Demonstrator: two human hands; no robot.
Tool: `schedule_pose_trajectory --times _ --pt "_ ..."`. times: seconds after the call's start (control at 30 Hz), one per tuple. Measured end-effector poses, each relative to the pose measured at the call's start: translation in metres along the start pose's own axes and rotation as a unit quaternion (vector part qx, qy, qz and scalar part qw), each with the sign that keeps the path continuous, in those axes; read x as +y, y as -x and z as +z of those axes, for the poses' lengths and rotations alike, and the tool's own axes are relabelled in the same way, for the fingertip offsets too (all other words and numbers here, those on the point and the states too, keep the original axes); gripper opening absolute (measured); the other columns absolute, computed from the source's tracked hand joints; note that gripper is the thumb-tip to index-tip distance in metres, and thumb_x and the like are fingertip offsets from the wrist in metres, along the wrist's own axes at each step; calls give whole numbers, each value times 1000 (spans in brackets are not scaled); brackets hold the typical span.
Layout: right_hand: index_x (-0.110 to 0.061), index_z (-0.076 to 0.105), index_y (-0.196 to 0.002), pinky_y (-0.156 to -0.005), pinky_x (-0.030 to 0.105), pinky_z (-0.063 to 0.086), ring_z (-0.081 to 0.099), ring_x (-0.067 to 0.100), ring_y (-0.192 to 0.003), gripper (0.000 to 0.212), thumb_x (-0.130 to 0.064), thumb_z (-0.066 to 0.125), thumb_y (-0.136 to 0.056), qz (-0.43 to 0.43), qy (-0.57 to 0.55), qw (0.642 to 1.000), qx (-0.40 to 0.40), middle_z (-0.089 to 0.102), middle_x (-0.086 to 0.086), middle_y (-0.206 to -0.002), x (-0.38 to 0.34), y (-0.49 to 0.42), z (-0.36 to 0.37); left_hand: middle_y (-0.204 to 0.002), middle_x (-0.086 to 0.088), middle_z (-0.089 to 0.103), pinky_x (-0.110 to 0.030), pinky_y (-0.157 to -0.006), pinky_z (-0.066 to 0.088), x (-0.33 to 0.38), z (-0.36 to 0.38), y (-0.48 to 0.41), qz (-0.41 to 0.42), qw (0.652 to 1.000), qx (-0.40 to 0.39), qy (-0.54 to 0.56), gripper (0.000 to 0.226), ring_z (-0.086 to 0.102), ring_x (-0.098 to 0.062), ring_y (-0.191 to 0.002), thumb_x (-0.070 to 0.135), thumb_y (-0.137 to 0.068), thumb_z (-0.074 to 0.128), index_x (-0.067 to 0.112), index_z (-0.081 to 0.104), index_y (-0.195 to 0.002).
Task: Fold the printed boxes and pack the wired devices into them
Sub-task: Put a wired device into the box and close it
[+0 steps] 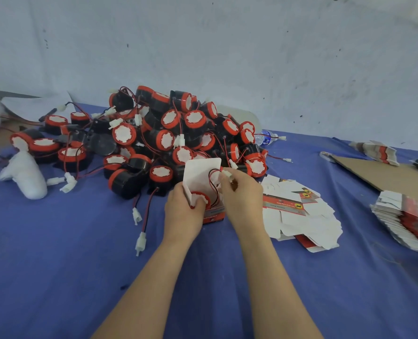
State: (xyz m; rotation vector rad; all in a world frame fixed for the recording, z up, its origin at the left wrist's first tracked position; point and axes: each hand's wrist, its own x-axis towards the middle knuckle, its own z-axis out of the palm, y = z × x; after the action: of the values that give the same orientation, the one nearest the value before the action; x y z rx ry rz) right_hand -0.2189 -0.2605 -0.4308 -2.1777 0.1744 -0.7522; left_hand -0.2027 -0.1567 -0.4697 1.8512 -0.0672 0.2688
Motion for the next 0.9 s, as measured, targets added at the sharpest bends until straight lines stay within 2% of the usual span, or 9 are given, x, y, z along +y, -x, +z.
schedule_pose_trajectory --times 0.07,0.27,0.4,0.5,0.57,0.63,0.7,0.77,0.9 --pt "-16 68 -85 -58 23 31 44 12 -75 20 -20 50 -93 -15 116 993 15 46 -9 -80 2 1 1 -118 -7 57 -27 -77 46 0 0 0 3 1000 0 -2 33 56 -21 -105 14 -92 59 12 49 -123" --pt "-14 69 -99 -79 29 35 42 21 -97 22 -20 48 -96 -16 306 952 -11 52 3 -111 5 2 6 -117 -7 55 -33 -84 50 1 0 2 19 1000 3 -6 31 55 -22 -105 13 -91 59 11 52 -121" --pt "-22 64 -114 -79 30 25 46 21 -103 25 -17 48 -96 -40 313 949 -1 58 -1 -111 2 5 12 -118 -7 57 -41 -89 51 1 0 2 25 1000 -1 -8 34 56 -24 -108 12 -91 57 11 52 -125" --pt "-29 52 -130 -83 32 28 49 21 -106 37 -16 47 -96 -54 284 957 12 64 -4 -111 1 8 14 -119 -7 57 -43 -91 50 1 2 2 19 1000 5 -12 34 55 -24 -110 13 -92 57 12 51 -125" --pt "-31 52 -130 -83 32 30 50 21 -102 38 -17 47 -95 -64 272 960 24 66 -4 -105 -1 9 13 -119 -7 56 -39 -89 51 0 2 3 19 1000 10 -8 34 55 -23 -109 12 -91 58 12 50 -125" --pt "-29 54 -126 -80 33 40 54 21 -94 35 -17 47 -94 -64 232 970 26 66 -4 -92 -4 9 8 -119 -5 56 -34 -85 51 0 2 4 27 1000 13 -4 37 55 -22 -108 13 -90 59 13 48 -126" --pt "-27 55 -118 -66 34 48 57 21 -80 28 -15 45 -94 -43 183 982 3 60 -3 -79 -9 8 2 -120 -5 55 -37 -85 53 0 2 5 34 999 18 8 43 56 -23 -109 12 -89 60 13 44 -129" --pt "-21 58 -103 -56 30 42 55 22 -71 18 -13 45 -93 -21 165 986 -27 56 -2 -73 -12 7 -5 -120 -5 55 -43 -83 54 1 2 8 43 998 35 21 47 56 -24 -106 10 -87 61 14 40 -129" --pt "-6 66 -82 -57 27 44 57 25 -67 21 -10 47 -90 29 141 987 -77 64 8 -74 -15 2 -18 -110 -2 46 -43 -66 52 5 3 13 77 994 76 0 39 55 -24 -90 7 -84 60 23 33 -107"
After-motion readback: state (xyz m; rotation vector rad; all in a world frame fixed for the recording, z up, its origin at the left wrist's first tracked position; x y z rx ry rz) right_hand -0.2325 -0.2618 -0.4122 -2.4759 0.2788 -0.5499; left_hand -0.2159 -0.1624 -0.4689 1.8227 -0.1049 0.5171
